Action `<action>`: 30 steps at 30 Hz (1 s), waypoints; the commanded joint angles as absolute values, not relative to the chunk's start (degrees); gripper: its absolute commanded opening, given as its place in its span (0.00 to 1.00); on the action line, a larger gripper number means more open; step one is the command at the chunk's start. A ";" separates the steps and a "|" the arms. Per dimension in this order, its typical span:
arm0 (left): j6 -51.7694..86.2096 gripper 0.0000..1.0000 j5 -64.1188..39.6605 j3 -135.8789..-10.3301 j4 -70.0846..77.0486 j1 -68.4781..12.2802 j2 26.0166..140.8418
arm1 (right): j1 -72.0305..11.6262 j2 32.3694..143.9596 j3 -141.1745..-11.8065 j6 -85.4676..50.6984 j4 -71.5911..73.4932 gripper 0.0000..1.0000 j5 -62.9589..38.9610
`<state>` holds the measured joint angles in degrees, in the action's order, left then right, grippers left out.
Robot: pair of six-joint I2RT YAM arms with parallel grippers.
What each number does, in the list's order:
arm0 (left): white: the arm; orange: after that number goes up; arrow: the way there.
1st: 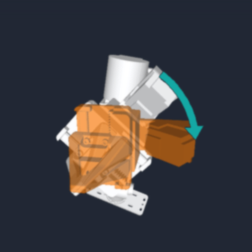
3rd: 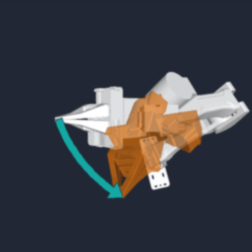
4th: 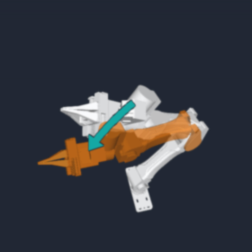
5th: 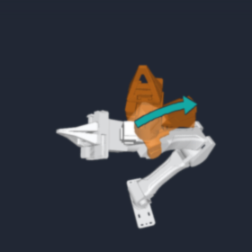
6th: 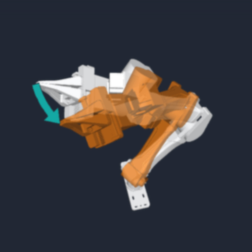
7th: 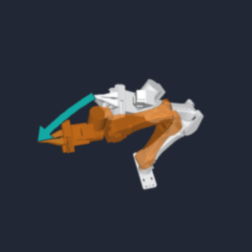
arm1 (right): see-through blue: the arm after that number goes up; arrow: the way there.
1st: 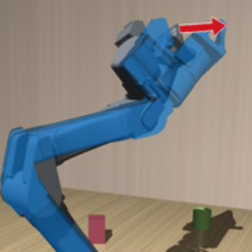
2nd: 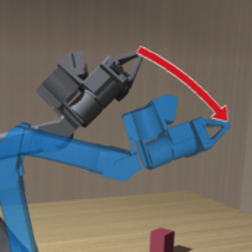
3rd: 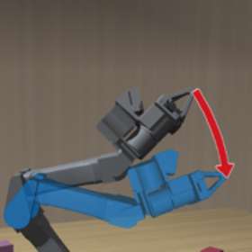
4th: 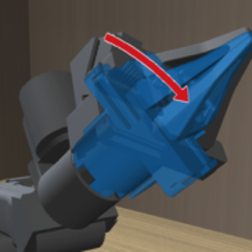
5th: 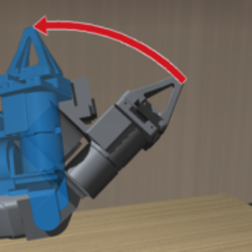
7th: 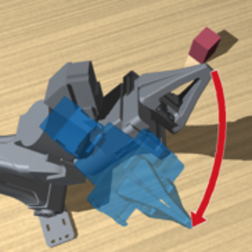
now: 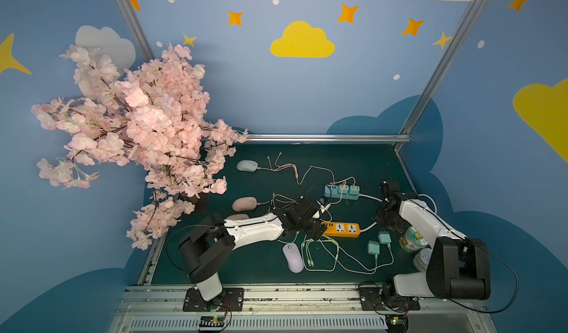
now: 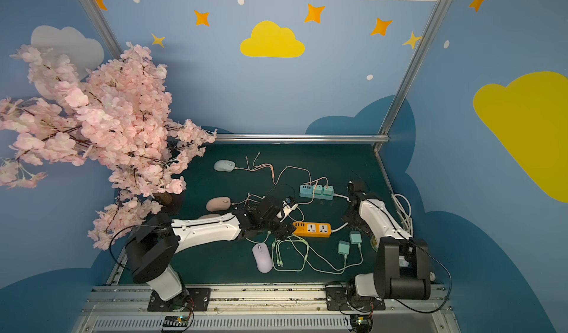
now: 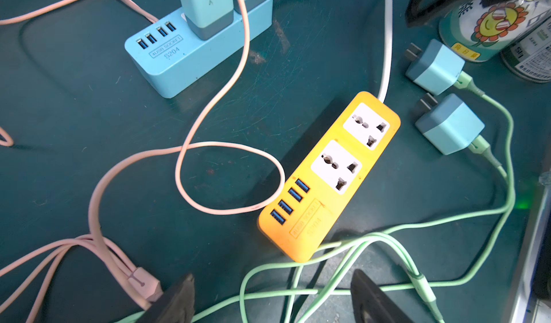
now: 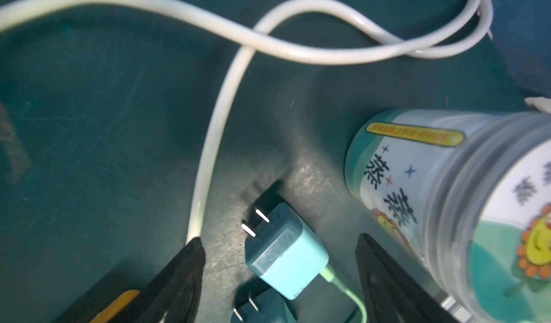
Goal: Unplug the wireless mouse
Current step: Place the plug at the center of the board, then move the power cord to the center of the board.
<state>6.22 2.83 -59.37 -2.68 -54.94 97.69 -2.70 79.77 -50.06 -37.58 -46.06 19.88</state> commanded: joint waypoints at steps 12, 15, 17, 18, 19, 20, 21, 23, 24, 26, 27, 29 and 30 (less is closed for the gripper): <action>8.45 0.83 0.97 -62.24 -3.57 -55.46 94.18 | -5.36 62.51 -50.72 -26.29 -43.46 0.80 22.54; 9.81 0.83 -0.69 -61.44 -1.67 -55.46 93.08 | -5.34 61.20 -50.70 -25.28 -44.12 0.80 22.00; 10.29 0.83 -1.18 -61.43 -1.25 -55.45 93.31 | -5.14 59.75 -50.65 -25.07 -45.12 0.79 22.20; 10.45 0.83 -1.28 -61.44 -1.23 -55.46 93.55 | -5.21 58.87 -50.11 -24.82 -44.83 0.78 21.88; 10.71 0.83 -1.36 -61.44 -1.10 -55.46 93.92 | -5.31 57.66 -49.12 -24.50 -44.05 0.78 21.48; 10.83 0.83 -1.57 -61.43 -0.97 -55.49 94.25 | -5.36 56.36 -48.23 -24.20 -43.18 0.77 20.98; 10.98 0.83 -1.67 -61.42 -0.81 -55.37 94.47 | -5.41 55.34 -47.52 -23.85 -42.66 0.76 20.48; 11.20 0.83 -2.15 -61.52 -0.66 -55.48 94.66 | -5.86 53.49 -46.94 -23.50 -42.36 0.76 20.64; 11.13 0.83 -2.28 -61.29 -0.35 -55.47 94.45 | -6.05 52.91 -47.03 -23.45 -42.68 0.75 21.06; 11.16 0.83 -2.30 -59.82 1.10 -55.27 93.36 | -6.86 52.15 -46.91 -23.13 -42.76 0.74 21.17; 11.33 0.83 -2.38 -59.08 1.67 -55.07 92.62 | -7.38 51.83 -46.56 -22.67 -42.25 0.74 20.62; 12.11 0.83 -2.07 -56.99 3.30 -54.31 90.57 | -8.44 51.52 -45.54 -20.72 -39.86 0.72 17.17; 12.86 0.84 -2.22 -56.06 4.16 -53.64 89.62 | -8.86 51.55 -45.42 -19.94 -39.12 0.71 15.42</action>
